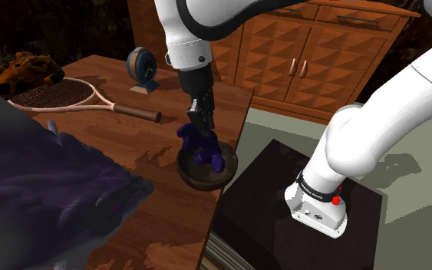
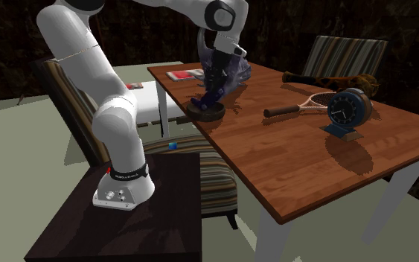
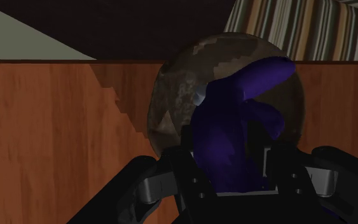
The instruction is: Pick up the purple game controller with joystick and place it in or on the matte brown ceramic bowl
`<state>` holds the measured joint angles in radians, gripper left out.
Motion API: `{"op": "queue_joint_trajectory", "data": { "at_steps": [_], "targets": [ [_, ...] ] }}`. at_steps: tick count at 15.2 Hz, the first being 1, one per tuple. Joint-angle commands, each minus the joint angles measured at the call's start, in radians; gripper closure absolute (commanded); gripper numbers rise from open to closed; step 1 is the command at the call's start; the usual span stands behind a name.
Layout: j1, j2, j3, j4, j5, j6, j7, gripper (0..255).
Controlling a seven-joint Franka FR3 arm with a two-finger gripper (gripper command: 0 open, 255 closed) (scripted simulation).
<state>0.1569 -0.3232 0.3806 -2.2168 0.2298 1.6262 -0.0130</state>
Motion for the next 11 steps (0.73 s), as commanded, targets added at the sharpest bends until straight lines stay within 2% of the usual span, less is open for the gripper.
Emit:
{"op": "queue_joint_trajectory", "data": {
  "at_steps": [1,3,11],
  "targets": [
    [0.001,0.001,0.002,-0.026,0.001,0.028,-0.004,255],
    [0.001,0.007,0.005,-0.048,0.002,0.055,-0.006,255],
    [0.002,0.007,0.005,-0.048,0.002,0.055,-0.006,255]
  ]
}}
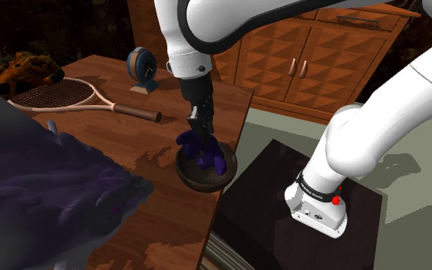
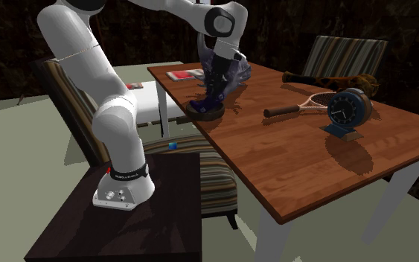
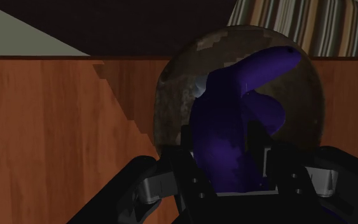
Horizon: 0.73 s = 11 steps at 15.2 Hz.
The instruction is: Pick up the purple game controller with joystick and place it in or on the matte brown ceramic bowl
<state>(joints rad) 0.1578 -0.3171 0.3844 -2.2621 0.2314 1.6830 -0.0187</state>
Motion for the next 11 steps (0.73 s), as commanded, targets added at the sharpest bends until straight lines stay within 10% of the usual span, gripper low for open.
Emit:
{"op": "queue_joint_trajectory", "data": {
  "at_steps": [1,11],
  "targets": [
    [0.001,0.001,0.001,-0.002,0.0,-0.002,0.0,0],
    [-0.011,0.026,-0.012,0.141,-0.019,-0.121,0.01,0]
  ]
}}
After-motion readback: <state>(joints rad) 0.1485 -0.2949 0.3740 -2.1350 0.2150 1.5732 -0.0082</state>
